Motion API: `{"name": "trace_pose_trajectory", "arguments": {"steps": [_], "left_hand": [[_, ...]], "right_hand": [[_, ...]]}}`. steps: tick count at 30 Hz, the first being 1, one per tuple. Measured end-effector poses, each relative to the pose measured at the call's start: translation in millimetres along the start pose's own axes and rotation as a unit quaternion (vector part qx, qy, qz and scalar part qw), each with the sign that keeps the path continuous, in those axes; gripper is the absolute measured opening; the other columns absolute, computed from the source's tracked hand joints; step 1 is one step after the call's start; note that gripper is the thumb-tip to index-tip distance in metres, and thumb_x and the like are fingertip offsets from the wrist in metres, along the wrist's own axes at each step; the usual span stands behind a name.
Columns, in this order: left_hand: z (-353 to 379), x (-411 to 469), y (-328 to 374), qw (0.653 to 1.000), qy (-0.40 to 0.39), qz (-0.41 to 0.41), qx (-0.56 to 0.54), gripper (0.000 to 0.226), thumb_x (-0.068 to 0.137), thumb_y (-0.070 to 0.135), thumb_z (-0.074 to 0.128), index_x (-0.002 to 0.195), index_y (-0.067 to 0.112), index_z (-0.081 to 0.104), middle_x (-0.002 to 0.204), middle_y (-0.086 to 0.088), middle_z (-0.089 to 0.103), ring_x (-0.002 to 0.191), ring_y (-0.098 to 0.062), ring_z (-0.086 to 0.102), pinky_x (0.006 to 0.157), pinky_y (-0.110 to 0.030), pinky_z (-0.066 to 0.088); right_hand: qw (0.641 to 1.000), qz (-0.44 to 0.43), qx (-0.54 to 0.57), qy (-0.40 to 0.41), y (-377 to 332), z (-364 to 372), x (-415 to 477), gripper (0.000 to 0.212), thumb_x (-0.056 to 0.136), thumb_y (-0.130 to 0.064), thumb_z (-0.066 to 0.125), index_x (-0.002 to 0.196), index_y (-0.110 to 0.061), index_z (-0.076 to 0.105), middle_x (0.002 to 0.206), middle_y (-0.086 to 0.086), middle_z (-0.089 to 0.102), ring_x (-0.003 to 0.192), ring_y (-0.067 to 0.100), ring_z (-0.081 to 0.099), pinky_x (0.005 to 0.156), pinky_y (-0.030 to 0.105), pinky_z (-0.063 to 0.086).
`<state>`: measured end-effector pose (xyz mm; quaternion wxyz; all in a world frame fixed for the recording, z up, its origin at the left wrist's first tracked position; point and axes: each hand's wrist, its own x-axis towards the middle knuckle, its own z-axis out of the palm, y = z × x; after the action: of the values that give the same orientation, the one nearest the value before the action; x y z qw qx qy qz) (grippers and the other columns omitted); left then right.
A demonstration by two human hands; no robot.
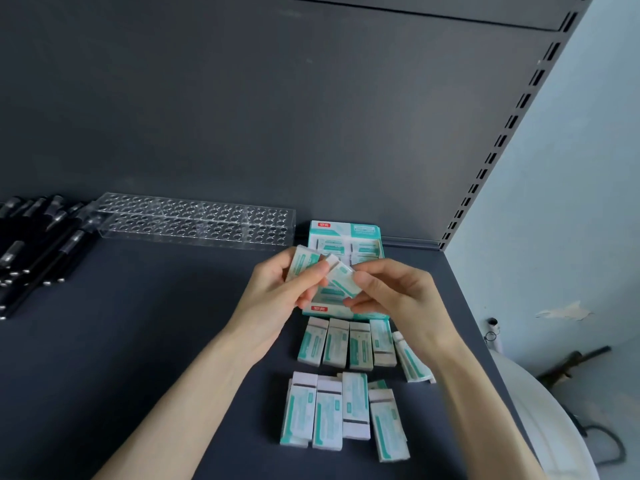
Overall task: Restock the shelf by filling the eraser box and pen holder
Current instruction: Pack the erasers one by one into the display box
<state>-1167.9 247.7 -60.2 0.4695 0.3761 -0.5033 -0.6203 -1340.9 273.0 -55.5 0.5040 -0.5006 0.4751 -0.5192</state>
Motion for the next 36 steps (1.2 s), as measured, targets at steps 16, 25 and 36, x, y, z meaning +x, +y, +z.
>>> {"name": "trace_pose_trajectory", "arguments": {"steps": [16, 25, 36], "left_hand": [[-7.1, 35.4, -17.1, 0.989, 0.120, 0.003, 0.082, 0.008, 0.094, 0.014, 0.054, 0.093, 0.009, 0.060, 0.062, 0.013, 0.057, 0.058, -0.002, 0.049, 0.057, -0.014, 0.042], [-9.8, 37.9, -28.2, 0.984, 0.164, -0.001, 0.074, 0.014, 0.098, 0.013, 0.046, 0.097, 0.016, 0.060, 0.085, 0.004, 0.065, 0.065, -0.001, 0.059, 0.061, -0.018, 0.049], [-8.8, 37.6, -28.6, 0.982, 0.181, 0.010, 0.055, 0.013, 0.095, 0.011, 0.052, 0.102, 0.020, 0.060, 0.091, 0.004, 0.072, 0.079, -0.003, 0.067, 0.064, -0.017, 0.052]], "right_hand": [[0.953, -0.064, -0.285, 0.086, 15.1, -13.1, 49.8, 0.020, 0.074, -0.006, 0.076, 0.086, -0.020, 0.071, 0.088, -0.007, 0.070, 0.077, 0.005, 0.067, 0.076, 0.016, 0.054], [0.923, -0.081, -0.372, 0.055, 26.7, -6.2, 74.5, 0.018, 0.075, -0.007, 0.076, 0.093, -0.008, 0.073, 0.095, -0.001, 0.065, 0.077, 0.003, 0.064, 0.076, 0.006, 0.048], [0.882, -0.093, -0.460, 0.032, 36.9, -2.2, 77.5, 0.013, 0.084, -0.013, 0.068, 0.096, -0.016, 0.075, 0.105, -0.004, 0.058, 0.081, 0.017, 0.062, 0.080, 0.038, 0.052]]}}
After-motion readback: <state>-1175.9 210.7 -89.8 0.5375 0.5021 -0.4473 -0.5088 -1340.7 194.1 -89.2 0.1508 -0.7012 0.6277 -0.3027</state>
